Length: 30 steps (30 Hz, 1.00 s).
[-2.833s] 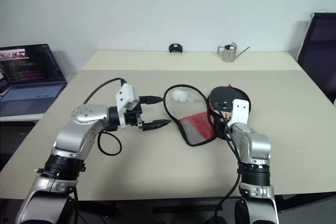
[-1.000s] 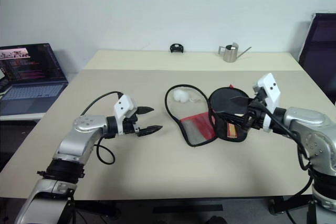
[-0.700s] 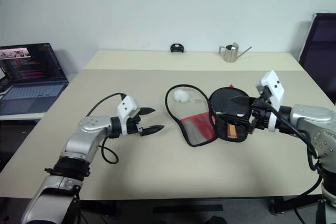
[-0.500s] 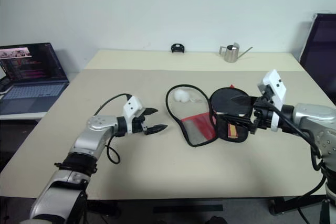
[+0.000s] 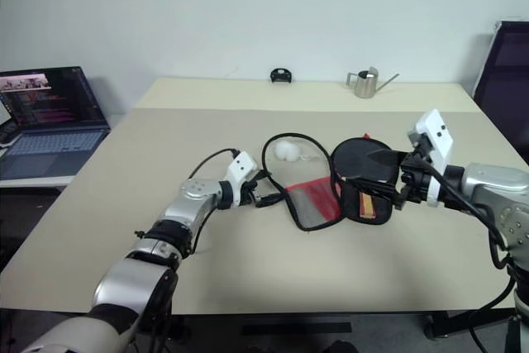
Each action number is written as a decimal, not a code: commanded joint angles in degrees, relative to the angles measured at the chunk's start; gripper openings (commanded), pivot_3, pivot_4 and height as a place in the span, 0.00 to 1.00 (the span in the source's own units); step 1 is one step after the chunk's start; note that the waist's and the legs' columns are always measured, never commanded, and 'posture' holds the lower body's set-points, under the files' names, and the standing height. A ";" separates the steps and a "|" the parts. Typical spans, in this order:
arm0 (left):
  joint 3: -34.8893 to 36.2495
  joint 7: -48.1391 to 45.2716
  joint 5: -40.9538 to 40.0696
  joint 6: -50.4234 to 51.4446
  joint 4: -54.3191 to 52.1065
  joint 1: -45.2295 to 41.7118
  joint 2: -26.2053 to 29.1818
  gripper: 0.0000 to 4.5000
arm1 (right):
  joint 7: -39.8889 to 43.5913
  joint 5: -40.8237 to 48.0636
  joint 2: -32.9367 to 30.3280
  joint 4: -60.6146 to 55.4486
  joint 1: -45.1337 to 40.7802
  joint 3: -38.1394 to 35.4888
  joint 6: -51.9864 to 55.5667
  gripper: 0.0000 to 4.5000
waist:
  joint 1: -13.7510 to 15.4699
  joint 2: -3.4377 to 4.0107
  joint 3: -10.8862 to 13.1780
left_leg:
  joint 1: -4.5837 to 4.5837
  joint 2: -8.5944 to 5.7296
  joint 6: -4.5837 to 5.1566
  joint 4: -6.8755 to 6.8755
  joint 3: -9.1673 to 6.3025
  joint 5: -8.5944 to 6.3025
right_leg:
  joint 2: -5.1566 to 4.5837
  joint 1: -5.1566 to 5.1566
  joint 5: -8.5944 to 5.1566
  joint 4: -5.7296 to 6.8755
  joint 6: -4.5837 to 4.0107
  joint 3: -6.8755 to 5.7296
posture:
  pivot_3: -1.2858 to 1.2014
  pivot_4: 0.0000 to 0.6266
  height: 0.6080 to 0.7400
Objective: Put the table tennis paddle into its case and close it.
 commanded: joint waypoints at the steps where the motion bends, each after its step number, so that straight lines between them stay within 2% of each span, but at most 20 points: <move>1: -0.09 1.13 1.34 -2.60 2.07 -2.77 -1.62 1.00 | -1.07 1.37 -1.18 -1.91 0.38 -3.01 -0.57 0.99 | 0.06 -0.01 0.00 | -0.01 0.00 0.00 0.00 0.00 0.00 | 0.00 0.00 0.00 0.00 0.00 0.00 | 0.52 0.24 1.00; 9: 1.10 0.54 1.28 -4.81 2.64 -5.97 -4.35 1.00 | -2.50 2.57 -1.59 -2.42 1.60 -4.02 -0.83 0.99 | 0.19 -0.02 0.01 | -0.02 -0.01 0.00 0.01 0.00 0.00 | 0.00 -0.01 0.00 0.00 0.00 0.01 | 0.52 0.24 1.00; 17: 1.63 0.42 1.42 -6.66 4.43 -12.71 -8.35 1.00 | -3.78 3.55 -2.30 -2.97 2.55 -5.97 -0.29 0.99 | 0.63 -0.05 0.02 | -0.03 -0.02 0.00 0.02 0.00 0.00 | 0.00 -0.01 0.00 -0.01 0.01 0.00 | 0.52 0.24 1.00; 24: 1.43 4.31 2.64 -7.53 10.00 -20.73 -16.59 1.00 | -7.12 6.79 -2.84 -6.09 5.31 -9.87 1.85 0.99 | 1.24 -0.16 0.09 | -0.05 -0.04 0.00 0.02 0.01 0.00 | 0.00 -0.01 0.01 -0.03 0.01 -0.02 | 0.52 0.24 1.00; 30: 2.86 11.30 3.06 -6.19 13.43 -23.71 -21.46 1.00 | -12.18 10.32 -2.27 -9.58 8.13 -13.06 4.06 0.99 | 1.11 -0.19 0.11 | -0.04 -0.03 0.02 0.01 0.05 -0.01 | 0.01 -0.01 0.00 -0.02 0.01 0.04 | 0.52 0.24 1.00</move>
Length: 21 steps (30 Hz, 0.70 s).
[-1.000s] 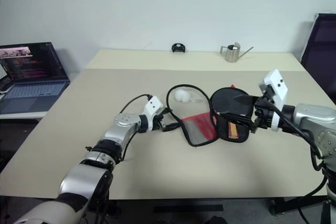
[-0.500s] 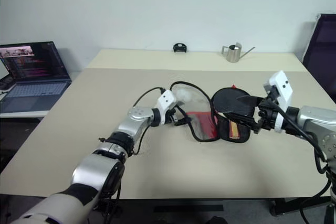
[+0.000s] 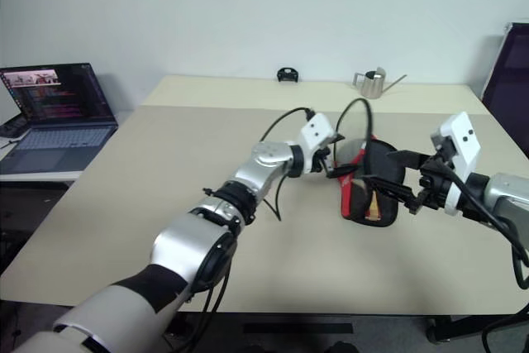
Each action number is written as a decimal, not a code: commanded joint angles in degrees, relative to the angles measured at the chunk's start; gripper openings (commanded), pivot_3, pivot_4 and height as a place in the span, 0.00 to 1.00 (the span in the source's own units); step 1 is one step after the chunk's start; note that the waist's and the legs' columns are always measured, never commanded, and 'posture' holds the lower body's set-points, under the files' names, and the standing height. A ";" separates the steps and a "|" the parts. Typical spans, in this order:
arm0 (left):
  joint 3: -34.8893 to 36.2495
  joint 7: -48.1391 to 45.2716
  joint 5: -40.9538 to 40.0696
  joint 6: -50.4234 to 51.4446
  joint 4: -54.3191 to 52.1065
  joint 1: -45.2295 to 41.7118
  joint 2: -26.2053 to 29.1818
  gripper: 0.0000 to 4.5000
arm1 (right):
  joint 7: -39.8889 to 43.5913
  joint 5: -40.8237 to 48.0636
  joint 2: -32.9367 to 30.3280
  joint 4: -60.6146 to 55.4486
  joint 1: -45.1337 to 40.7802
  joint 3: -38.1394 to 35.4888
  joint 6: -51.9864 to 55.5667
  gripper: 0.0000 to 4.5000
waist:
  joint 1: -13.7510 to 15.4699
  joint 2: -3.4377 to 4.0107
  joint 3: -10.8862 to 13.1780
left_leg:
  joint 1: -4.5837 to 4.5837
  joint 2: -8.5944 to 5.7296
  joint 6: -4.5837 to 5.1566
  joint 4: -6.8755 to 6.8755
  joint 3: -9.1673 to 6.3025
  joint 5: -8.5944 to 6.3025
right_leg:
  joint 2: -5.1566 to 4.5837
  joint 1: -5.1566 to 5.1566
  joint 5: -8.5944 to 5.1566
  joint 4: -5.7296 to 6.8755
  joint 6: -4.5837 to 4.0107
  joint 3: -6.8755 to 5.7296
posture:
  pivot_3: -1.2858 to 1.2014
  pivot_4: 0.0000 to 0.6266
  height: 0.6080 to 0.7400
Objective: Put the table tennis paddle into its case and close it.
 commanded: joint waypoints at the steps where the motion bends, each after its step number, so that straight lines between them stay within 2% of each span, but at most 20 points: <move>1: 1.61 4.93 0.40 0.05 0.95 -2.34 -1.47 1.00 | -2.94 2.30 -0.42 -3.00 1.22 -3.59 0.60 0.99 | -0.03 0.00 0.00 | 0.01 0.02 0.00 -0.01 0.00 0.00 | 0.01 0.00 0.00 0.01 0.00 0.01 | 0.52 0.24 1.00; 5: 2.42 7.28 0.59 -0.37 1.21 -2.79 -1.48 1.00 | -5.79 2.68 -0.22 -3.07 2.11 -4.02 0.07 0.99 | -0.03 0.00 0.00 | 0.02 0.01 0.00 0.02 0.01 0.00 | 0.01 0.00 0.00 0.06 0.00 0.02 | 0.52 0.24 1.00; 9: 3.42 5.43 0.27 -1.91 0.56 -1.83 2.05 1.00 | -7.95 0.43 0.81 -0.90 2.44 -1.48 -1.49 0.99 | -0.09 0.00 0.00 | 0.04 0.01 0.00 0.02 0.03 0.00 | 0.02 0.00 0.01 0.08 0.01 0.03 | 0.52 0.24 1.00; 17: 6.91 -12.61 -5.80 -5.36 -9.82 6.49 12.82 1.00 | -8.96 -12.80 3.88 12.70 -1.57 10.89 -8.46 0.99 | -0.33 0.03 -0.01 | 0.09 0.01 -0.04 0.05 0.10 0.03 | 0.02 -0.03 0.00 0.15 0.00 0.04 | 0.52 0.24 1.00; 21: 8.04 -18.39 -10.66 1.32 -23.75 13.46 17.01 1.00 | -9.16 -19.52 5.51 22.18 -5.47 15.34 -12.10 0.99 | -0.27 0.02 -0.02 | 0.05 0.01 -0.15 0.06 0.07 0.09 | 0.01 -0.04 0.00 0.08 0.00 0.05 | 0.52 0.24 1.00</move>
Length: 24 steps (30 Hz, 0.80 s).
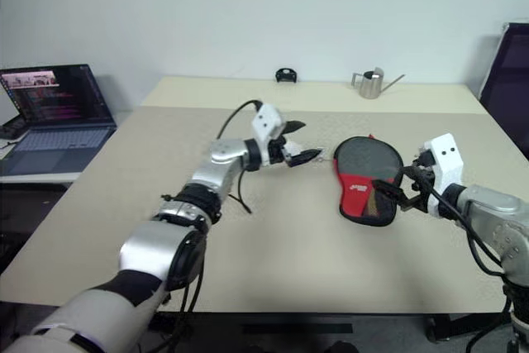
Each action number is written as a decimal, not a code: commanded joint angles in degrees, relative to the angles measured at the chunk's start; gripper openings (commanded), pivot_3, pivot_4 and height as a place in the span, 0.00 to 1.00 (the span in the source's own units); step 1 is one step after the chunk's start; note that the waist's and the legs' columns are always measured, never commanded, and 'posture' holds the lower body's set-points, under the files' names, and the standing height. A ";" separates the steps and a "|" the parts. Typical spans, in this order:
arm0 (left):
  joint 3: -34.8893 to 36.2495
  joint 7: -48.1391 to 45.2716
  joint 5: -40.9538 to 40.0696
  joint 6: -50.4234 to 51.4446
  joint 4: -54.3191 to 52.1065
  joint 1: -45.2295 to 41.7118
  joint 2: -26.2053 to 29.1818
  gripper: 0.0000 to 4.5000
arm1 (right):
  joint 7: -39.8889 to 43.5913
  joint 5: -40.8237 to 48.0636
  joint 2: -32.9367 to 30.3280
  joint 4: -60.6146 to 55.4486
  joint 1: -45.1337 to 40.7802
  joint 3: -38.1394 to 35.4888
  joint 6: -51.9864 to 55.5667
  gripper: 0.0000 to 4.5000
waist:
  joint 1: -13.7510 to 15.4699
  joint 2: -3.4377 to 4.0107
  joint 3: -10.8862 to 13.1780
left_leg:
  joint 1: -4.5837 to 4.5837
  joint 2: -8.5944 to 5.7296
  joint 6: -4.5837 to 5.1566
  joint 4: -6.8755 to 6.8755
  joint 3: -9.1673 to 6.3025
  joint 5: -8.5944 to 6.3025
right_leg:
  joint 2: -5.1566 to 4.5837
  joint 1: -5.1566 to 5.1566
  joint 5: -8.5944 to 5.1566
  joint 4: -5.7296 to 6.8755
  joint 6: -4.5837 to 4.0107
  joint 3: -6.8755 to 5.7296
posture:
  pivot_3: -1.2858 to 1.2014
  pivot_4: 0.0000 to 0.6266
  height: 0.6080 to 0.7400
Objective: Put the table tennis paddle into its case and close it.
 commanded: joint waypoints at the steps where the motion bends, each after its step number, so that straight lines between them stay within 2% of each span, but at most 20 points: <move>1: 1.49 -4.83 -5.68 6.57 -14.79 3.99 2.64 1.00 | 0.22 -5.84 1.03 6.57 -3.49 2.31 -4.71 0.99 | -0.03 0.00 0.00 | -0.01 0.00 -0.05 -0.01 -0.01 0.03 | 0.00 0.00 0.00 -0.02 0.00 0.01 | 0.52 0.24 1.00; 5: 0.39 -11.29 -13.54 23.44 -40.74 15.60 9.44 1.00 | 2.32 -11.01 2.58 17.35 -6.72 5.22 -8.97 0.99 | -0.50 0.02 -0.01 | -0.04 0.03 -0.10 -0.03 -0.01 0.05 | 0.00 -0.01 0.00 -0.08 0.00 0.04 | 0.52 0.24 1.00; 9: 2.18 -10.34 -20.64 36.14 -55.15 19.19 13.95 1.00 | 5.59 -14.09 3.94 26.69 -9.73 6.40 -11.65 0.99 | -0.83 0.01 -0.01 | -0.05 0.05 -0.11 -0.02 -0.03 0.06 | -0.01 0.00 0.00 -0.08 -0.01 0.03 | 0.52 0.24 1.00; 15: 3.87 -7.91 -26.08 43.87 -60.93 18.68 16.52 1.00 | 9.90 -16.49 6.56 36.44 -13.82 6.80 -14.43 0.99 | -1.16 0.04 -0.02 | 0.09 0.04 0.07 0.06 -0.02 -0.03 | 0.00 0.10 0.05 0.08 0.01 0.04 | 0.52 0.24 1.00; 24: 2.71 -7.21 -26.35 43.91 -61.17 18.62 18.12 1.00 | 12.20 -19.81 9.76 46.78 -17.76 6.51 -15.87 0.99 | -1.39 0.04 -0.02 | 0.09 0.05 -0.11 0.06 0.01 0.07 | 0.01 0.05 0.05 0.13 0.00 0.07 | 0.52 0.24 1.00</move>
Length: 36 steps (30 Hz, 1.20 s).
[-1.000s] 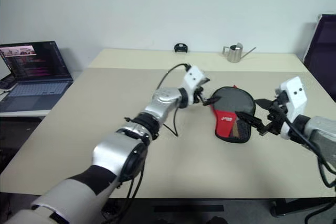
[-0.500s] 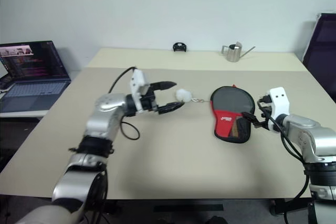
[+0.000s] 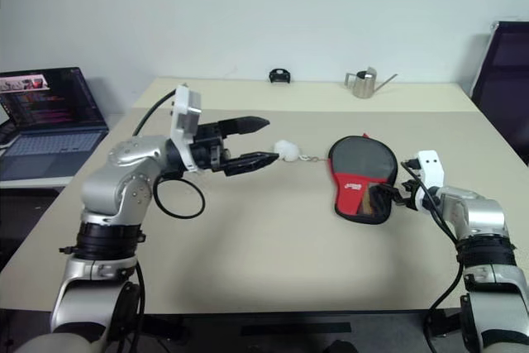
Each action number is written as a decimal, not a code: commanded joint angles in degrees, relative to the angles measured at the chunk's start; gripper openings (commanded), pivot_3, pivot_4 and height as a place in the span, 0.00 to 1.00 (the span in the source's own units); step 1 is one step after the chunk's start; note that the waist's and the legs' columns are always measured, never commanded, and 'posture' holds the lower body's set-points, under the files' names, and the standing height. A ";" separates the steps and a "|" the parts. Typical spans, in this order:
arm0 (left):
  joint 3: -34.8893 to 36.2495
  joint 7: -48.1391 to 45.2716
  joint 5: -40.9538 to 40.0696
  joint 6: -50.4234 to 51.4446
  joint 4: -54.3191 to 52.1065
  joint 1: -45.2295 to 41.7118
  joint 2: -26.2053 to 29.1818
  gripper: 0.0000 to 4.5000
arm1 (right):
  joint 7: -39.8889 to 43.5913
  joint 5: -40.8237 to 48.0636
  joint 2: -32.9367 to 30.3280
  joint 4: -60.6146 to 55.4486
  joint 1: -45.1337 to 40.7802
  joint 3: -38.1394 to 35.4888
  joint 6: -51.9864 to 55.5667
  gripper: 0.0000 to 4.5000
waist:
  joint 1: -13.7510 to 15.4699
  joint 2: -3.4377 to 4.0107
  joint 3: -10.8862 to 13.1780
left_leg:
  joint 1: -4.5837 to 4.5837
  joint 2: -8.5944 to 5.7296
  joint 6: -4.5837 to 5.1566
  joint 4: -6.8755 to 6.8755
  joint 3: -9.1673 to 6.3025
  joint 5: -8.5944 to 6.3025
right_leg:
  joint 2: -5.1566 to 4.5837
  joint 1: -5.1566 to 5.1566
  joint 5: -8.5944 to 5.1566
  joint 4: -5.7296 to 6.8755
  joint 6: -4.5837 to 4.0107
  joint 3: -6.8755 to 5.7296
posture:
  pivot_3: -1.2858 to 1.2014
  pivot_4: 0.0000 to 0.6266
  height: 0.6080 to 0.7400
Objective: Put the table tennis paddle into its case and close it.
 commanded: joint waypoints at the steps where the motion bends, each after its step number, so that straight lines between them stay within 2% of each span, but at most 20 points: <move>1: 0.14 0.05 -0.73 -0.76 -1.88 -1.18 0.86 1.00 | 1.25 -0.32 1.06 2.35 -2.45 -1.20 -0.50 0.99 | -0.10 0.00 0.00 | 0.00 0.00 0.00 0.00 0.01 0.00 | 0.00 0.00 0.00 0.00 0.00 0.01 | 0.52 0.24 1.00; 18: -1.18 -0.20 0.46 -2.31 -0.33 -1.55 1.25 1.00 | 4.65 -3.09 8.29 6.22 -4.19 0.78 0.85 0.99 | -1.76 -0.12 -0.08 | 0.18 0.12 0.00 0.00 0.07 0.00 | 0.09 0.01 0.02 0.25 -0.04 0.09 | 0.52 0.24 1.00; 21: -1.40 -0.11 0.68 -2.60 -0.26 -1.33 1.41 1.00 | 3.92 -4.38 9.60 7.41 -4.56 1.10 0.56 0.87 | -1.79 -0.13 -0.09 | 0.22 0.17 0.03 0.00 0.08 -0.02 | 0.12 0.01 0.03 0.29 -0.05 0.10 | 0.52 0.24 1.00; 28: -1.54 -0.16 1.31 -2.35 -0.82 0.55 2.58 1.00 | 1.52 -6.85 11.67 8.71 -4.48 0.84 0.41 0.35 | -2.00 -0.16 -0.14 | 0.40 0.19 0.00 -0.01 0.09 0.00 | 0.16 0.02 0.04 0.53 -0.08 0.15 | 0.52 0.24 1.00; 32: -1.71 -1.40 1.79 -1.82 -2.16 4.60 5.60 1.00 | 0.58 -6.62 12.63 6.64 -3.45 0.24 1.81 0.07 | -2.18 -0.14 -0.28 | 0.61 0.20 -0.02 -0.05 0.09 0.01 | 0.19 0.13 0.06 0.61 -0.14 0.20 | 0.52 0.24 1.00; 34: -1.64 -2.10 1.46 -1.11 -3.41 6.84 7.26 1.00 | 0.44 -6.17 12.89 4.76 -2.78 0.12 3.00 0.01 | -2.20 -0.14 -0.28 | 0.68 0.21 -0.02 -0.07 0.09 0.01 | 0.20 0.17 0.08 0.62 -0.17 0.20 | 0.52 0.24 1.00; 36: -1.53 -2.68 0.73 -0.19 -4.84 8.42 8.62 1.00 | 0.74 -5.26 13.06 2.08 -2.23 -0.02 4.94 0.01 | -2.09 -0.15 -0.28 | 0.73 0.23 -0.02 -0.08 0.06 0.01 | 0.20 0.24 0.07 0.60 -0.18 0.15 | 0.52 0.24 1.00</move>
